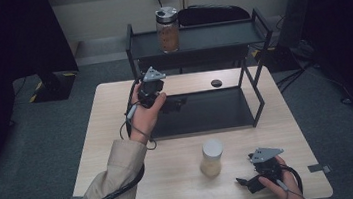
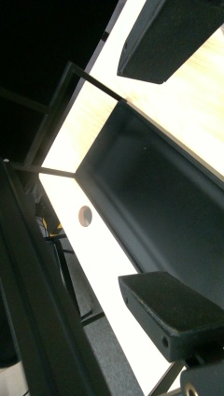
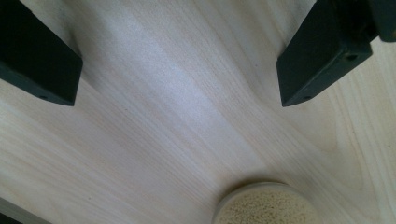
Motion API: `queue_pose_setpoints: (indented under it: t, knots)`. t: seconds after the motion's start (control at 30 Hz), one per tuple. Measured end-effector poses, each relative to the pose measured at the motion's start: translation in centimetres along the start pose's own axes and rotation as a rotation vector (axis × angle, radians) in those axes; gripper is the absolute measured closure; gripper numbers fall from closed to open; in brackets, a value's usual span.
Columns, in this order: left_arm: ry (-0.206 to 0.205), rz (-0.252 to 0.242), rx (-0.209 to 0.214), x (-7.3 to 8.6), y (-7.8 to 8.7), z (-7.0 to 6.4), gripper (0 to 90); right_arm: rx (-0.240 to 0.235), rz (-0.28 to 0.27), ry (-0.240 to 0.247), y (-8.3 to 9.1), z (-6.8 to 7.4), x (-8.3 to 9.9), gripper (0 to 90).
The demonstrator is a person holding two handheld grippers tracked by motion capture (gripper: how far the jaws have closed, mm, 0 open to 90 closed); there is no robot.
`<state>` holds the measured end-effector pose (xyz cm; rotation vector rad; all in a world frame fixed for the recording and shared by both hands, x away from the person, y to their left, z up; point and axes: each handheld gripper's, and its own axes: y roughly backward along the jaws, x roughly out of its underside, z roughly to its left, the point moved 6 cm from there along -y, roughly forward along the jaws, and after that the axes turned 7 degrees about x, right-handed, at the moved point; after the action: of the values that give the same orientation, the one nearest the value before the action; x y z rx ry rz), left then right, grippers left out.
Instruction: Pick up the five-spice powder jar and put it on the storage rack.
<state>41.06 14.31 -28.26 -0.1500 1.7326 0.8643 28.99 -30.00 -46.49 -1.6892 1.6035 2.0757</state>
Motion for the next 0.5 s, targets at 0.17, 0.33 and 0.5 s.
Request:
queue_pose_setpoints:
  t: [0.17,0.33,0.5]
  knots:
    - [-0.017,0.021,0.003,1.2,-0.3,-0.2,1.8,0.0,0.0,0.0,0.0,0.0,0.0,0.0]
    - [-0.025,0.044,0.007,2.6,-0.8,-0.3,1.8,0.0,0.0,0.0,0.0,0.0,0.0,0.0]
    - [-0.036,0.064,0.009,4.0,-1.1,-0.7,1.8,0.001,0.0,-0.001,0.0,0.0,0.0,0.0]
